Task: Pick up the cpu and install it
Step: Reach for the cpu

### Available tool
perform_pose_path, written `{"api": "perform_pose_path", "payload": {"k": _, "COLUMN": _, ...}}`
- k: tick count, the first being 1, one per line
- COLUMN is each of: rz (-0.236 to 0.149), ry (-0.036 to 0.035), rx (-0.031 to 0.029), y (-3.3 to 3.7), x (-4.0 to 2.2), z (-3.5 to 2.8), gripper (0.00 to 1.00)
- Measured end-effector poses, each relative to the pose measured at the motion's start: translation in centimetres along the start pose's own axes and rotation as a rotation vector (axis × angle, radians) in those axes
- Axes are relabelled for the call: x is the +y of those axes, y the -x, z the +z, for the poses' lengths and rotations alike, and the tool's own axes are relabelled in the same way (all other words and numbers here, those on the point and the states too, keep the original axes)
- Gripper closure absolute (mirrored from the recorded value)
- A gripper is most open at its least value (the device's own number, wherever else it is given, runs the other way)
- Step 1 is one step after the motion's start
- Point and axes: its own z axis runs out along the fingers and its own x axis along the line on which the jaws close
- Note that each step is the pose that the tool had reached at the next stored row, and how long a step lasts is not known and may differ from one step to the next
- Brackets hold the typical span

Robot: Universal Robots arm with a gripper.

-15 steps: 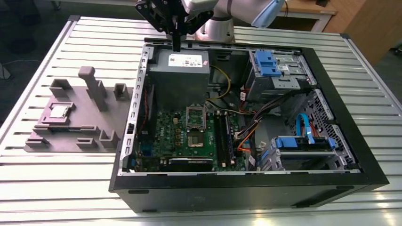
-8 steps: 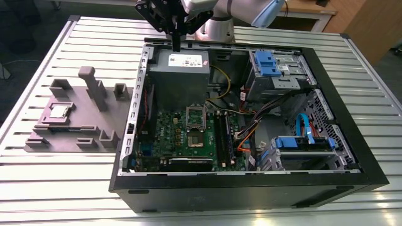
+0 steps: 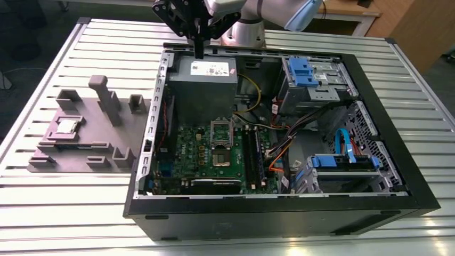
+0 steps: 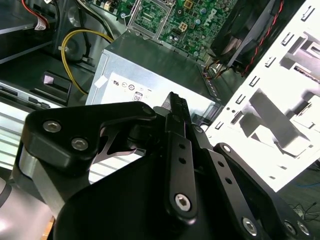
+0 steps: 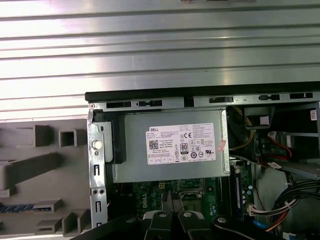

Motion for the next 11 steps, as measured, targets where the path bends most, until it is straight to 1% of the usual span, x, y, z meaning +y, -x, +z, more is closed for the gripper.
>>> {"api": "perform_pose_path", "payload": {"k": 11, "rz": 0.000, "ry": 0.0000, "rx": 0.0001, "y": -0.28, "x": -0.02, "z": -0.01, "gripper": 0.90}}
